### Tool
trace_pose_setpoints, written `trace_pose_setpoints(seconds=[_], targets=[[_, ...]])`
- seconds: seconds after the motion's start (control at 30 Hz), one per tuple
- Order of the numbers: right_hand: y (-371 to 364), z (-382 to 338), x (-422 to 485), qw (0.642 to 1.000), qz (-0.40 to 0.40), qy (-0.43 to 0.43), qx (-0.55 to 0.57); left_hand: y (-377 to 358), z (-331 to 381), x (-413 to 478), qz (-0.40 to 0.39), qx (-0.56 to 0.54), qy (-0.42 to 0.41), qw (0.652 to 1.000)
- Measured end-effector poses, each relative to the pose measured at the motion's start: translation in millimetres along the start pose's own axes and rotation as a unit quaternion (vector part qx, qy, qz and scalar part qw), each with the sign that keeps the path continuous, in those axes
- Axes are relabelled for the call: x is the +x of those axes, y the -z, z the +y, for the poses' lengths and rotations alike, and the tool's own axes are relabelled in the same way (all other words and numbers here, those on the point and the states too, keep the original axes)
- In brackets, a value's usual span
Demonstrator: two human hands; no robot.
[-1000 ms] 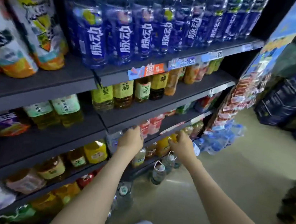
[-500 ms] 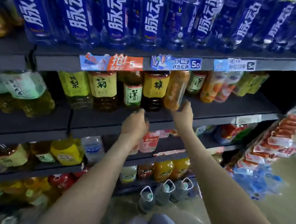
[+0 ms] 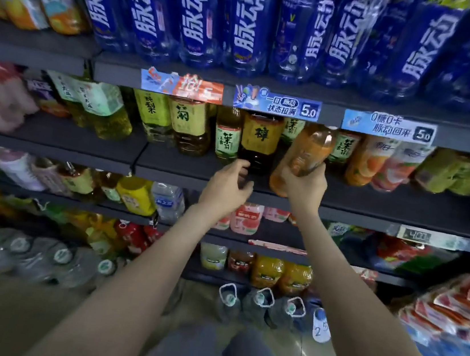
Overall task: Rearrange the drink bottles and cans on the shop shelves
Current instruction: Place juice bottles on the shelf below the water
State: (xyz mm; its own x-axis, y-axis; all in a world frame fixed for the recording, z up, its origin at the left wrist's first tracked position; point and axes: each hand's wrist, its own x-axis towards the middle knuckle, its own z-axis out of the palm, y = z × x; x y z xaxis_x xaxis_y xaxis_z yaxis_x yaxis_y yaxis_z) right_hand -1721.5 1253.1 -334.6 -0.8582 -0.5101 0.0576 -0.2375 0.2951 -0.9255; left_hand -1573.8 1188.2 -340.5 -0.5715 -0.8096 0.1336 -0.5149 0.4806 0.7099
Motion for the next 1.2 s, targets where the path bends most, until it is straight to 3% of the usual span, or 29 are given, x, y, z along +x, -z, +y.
trace_pose_setpoints(seconds=[0.17,0.23,0.43,0.6,0.9,1.2], targets=[[16.1,-17.1,-68.5,0.995,-0.091,-0.036,0.005,23.8,23.2,-32.4,-0.184,-0.089,0.123,0.971],[11.3,-24.8,-95.2,0.991,-0.131,-0.025,0.001,30.4,21.9,-47.2,-0.215,-0.146,0.132,0.957],[-30.8,-61.4,-153.3,0.964,-0.261,0.044,-0.017,94.3,-11.8,-96.1,-0.1,-0.118,0.164,0.974],[-95.3,-115.9,-207.3,0.944,-0.325,0.06,0.019,183.3,-61.4,-136.5,-0.004,-0.072,0.193,0.979],[-241.6,-255.2,-322.6,0.909,-0.395,0.133,0.005,372.4,-141.7,-196.9,0.138,-0.017,0.216,0.966],[-344.6,-376.4,-353.8,0.896,-0.4,0.171,0.087,536.8,-189.8,-165.9,0.173,0.041,0.155,0.972]])
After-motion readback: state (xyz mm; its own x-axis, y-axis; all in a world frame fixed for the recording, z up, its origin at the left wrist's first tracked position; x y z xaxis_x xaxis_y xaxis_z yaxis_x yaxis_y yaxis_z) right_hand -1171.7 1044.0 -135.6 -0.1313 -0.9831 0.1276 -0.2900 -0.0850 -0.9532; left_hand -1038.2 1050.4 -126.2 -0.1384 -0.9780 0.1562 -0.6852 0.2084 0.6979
